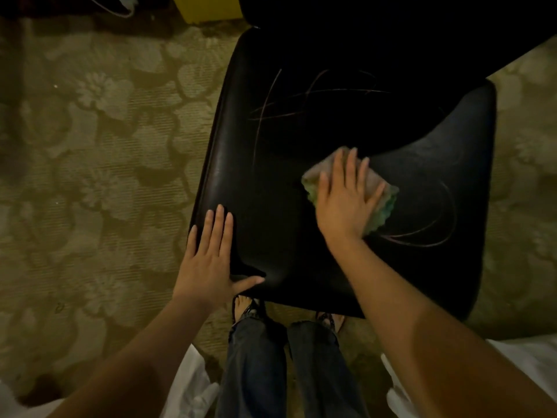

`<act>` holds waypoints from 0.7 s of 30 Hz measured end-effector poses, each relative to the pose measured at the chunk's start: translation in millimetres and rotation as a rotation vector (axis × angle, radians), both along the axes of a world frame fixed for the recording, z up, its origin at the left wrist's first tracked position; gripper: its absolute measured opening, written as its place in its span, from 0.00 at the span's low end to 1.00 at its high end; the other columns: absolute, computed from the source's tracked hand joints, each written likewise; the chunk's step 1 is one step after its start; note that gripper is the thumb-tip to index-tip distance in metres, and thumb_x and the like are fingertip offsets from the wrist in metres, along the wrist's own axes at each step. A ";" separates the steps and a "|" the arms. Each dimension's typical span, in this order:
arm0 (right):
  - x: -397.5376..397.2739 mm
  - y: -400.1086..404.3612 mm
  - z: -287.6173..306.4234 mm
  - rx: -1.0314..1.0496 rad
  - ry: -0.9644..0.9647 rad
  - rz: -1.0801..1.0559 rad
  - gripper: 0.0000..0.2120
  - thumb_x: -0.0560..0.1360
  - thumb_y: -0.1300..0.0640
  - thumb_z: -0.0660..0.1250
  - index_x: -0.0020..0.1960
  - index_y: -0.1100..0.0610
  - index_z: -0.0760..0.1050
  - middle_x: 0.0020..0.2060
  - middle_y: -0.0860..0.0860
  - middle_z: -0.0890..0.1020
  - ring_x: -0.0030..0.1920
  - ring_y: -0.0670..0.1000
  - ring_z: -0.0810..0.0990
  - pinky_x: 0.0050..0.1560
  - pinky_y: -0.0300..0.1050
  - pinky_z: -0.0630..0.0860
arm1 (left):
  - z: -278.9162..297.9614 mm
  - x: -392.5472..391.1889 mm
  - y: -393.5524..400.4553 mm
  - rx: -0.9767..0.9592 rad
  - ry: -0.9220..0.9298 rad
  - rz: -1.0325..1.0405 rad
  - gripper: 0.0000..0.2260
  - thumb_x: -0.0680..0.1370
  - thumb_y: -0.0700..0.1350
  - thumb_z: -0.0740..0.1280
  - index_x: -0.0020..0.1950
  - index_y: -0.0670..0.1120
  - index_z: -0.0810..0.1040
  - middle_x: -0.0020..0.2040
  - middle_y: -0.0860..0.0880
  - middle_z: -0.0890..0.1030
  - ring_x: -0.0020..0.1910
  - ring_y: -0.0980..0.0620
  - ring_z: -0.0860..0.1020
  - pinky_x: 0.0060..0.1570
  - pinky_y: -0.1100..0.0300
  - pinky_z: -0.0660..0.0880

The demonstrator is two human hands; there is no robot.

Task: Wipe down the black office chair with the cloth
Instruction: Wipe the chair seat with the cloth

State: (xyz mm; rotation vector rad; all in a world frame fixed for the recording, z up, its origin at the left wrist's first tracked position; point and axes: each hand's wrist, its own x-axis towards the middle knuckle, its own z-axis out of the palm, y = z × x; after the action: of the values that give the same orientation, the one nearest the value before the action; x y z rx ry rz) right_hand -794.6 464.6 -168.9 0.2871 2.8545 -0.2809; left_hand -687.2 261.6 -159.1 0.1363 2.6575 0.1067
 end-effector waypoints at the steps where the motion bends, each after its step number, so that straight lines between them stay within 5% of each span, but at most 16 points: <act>1: -11.5 -18.5 -1.2 -0.020 0.027 -0.029 0.26 0.81 0.46 0.44 0.76 0.51 0.44 0.77 0.50 0.47 0.76 0.52 0.43 0.71 0.64 0.38 | -0.6 0.3 0.2 -0.004 0.002 -0.001 0.51 0.65 0.77 0.44 0.74 0.41 0.41 0.76 0.42 0.44 0.75 0.46 0.41 0.71 0.49 0.41; 5: 1.6 -94.9 -3.8 -0.071 0.049 0.377 0.25 0.81 0.47 0.43 0.76 0.51 0.42 0.77 0.49 0.46 0.75 0.51 0.42 0.71 0.64 0.39 | -2.9 -0.2 -1.9 -0.033 0.015 -0.018 0.49 0.66 0.76 0.43 0.74 0.41 0.42 0.75 0.42 0.46 0.75 0.48 0.41 0.71 0.49 0.40; 8: 44.1 -82.3 -6.5 -0.063 0.087 0.532 0.24 0.80 0.47 0.43 0.75 0.52 0.47 0.76 0.50 0.56 0.75 0.51 0.51 0.71 0.63 0.45 | -2.5 1.3 -3.0 -0.041 -0.002 -0.033 0.48 0.67 0.75 0.43 0.73 0.39 0.44 0.74 0.42 0.50 0.75 0.48 0.40 0.71 0.49 0.40; 11: 59.3 -22.4 -6.8 -0.003 0.075 0.471 0.24 0.78 0.47 0.45 0.73 0.52 0.51 0.73 0.51 0.63 0.73 0.50 0.56 0.70 0.62 0.48 | 1.7 2.2 0.7 -0.018 0.006 -0.034 0.48 0.67 0.74 0.46 0.74 0.40 0.45 0.75 0.43 0.47 0.75 0.46 0.42 0.71 0.51 0.38; 17: -2.0 43.6 -3.6 0.005 0.050 -0.120 0.26 0.81 0.45 0.44 0.76 0.52 0.46 0.76 0.50 0.50 0.76 0.52 0.45 0.71 0.64 0.40 | 6.9 -14.8 22.4 0.058 0.059 -0.009 0.48 0.66 0.75 0.44 0.74 0.43 0.39 0.75 0.46 0.39 0.74 0.49 0.39 0.72 0.50 0.38; 21: 24.9 1.1 -6.1 -0.014 0.043 0.183 0.28 0.80 0.42 0.44 0.76 0.51 0.42 0.76 0.51 0.47 0.75 0.53 0.43 0.69 0.65 0.37 | 11.5 -44.5 41.9 0.066 0.032 -0.072 0.53 0.62 0.76 0.54 0.72 0.48 0.31 0.72 0.46 0.32 0.72 0.47 0.33 0.71 0.48 0.37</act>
State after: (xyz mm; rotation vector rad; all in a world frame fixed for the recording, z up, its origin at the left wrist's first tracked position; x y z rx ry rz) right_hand -769.7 465.7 -175.0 0.0170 2.8938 -0.2738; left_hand -731.7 303.5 -147.6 0.2569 2.6781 0.1705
